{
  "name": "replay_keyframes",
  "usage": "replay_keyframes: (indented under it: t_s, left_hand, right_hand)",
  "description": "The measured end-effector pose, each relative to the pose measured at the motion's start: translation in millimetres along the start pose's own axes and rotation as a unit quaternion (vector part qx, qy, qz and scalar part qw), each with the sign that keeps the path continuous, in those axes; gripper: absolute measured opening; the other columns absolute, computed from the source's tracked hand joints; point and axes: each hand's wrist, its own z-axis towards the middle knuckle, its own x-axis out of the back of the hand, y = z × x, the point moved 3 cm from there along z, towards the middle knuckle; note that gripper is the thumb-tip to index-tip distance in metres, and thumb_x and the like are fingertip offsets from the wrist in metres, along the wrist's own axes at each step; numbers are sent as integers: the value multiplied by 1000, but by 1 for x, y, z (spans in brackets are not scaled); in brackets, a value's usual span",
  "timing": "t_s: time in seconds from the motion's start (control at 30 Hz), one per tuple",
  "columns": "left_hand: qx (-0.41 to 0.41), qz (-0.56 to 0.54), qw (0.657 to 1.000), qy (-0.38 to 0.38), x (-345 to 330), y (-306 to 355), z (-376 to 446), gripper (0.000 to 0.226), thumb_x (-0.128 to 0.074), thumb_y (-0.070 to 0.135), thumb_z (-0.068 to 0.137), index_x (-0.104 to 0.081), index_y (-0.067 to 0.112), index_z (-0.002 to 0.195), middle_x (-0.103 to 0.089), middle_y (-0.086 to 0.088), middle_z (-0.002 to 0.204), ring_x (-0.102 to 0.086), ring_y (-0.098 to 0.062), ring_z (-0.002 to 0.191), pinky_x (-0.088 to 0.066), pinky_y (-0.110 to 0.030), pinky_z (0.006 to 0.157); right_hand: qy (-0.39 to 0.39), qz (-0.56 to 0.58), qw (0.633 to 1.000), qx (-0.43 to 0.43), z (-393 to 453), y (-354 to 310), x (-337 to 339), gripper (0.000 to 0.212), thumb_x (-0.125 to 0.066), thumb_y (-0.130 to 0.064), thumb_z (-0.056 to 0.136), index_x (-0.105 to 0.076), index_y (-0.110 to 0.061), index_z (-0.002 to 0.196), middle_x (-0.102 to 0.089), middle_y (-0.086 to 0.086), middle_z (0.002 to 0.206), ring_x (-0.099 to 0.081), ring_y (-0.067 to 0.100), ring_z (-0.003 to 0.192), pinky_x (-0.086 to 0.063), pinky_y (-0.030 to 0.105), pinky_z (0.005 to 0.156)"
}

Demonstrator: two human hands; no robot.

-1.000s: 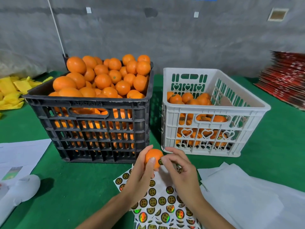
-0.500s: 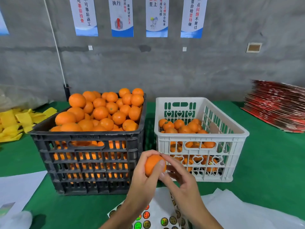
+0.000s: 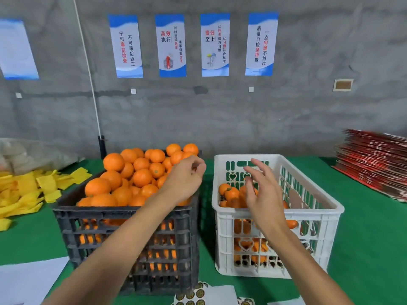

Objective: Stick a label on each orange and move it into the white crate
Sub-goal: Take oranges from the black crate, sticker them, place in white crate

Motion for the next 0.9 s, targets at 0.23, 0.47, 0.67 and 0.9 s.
replay_keyframes:
  t_s: [0.23, 0.47, 0.67, 0.9]
  left_hand:
    - [384, 419, 823, -3, 118, -132, 9, 53, -47, 39, 106, -40, 22, 156, -37, -17, 158, -33, -47, 145, -34, -64, 114]
    - [359, 394, 843, -72, 157, -168, 6, 75, -79, 44, 84, -51, 8, 143, -62, -15, 137, -63, -36, 122, -56, -42, 90]
    - [281, 368, 884, 62, 165, -130, -3, 60, -86, 34, 85, -58, -3, 122, -63, -28, 126, -62, -46, 118, -53, -45, 90]
    - [-72, 118, 976, 167, 72, -13, -79, 77, -90, 38, 81, -56, 9, 144, -64, -13, 138, -58, -31, 127, -47, -40, 102]
  right_hand:
    - [-19, -212, 970, 120, -23, 12, -48, 30, -51, -24, 99, -76, -17, 113, -66, 1, 134, -67, 22, 108, -56, 34, 72]
    - [28, -237, 962, 130, -25, 16, -58, 33, -45, -26, 101, -76, -17, 107, -69, 3, 126, -67, 23, 99, -48, 29, 57]
    - [12, -225, 968, 112, -26, 9, -52, 32, -48, -24, 101, -78, -14, 107, -70, 2, 125, -68, 22, 102, -55, 32, 67]
    - [-120, 30, 990, 68, -56, -49, -33, 44, -50, -43, 106, -52, -24, 146, -61, -10, 138, -53, 6, 128, -39, 27, 108]
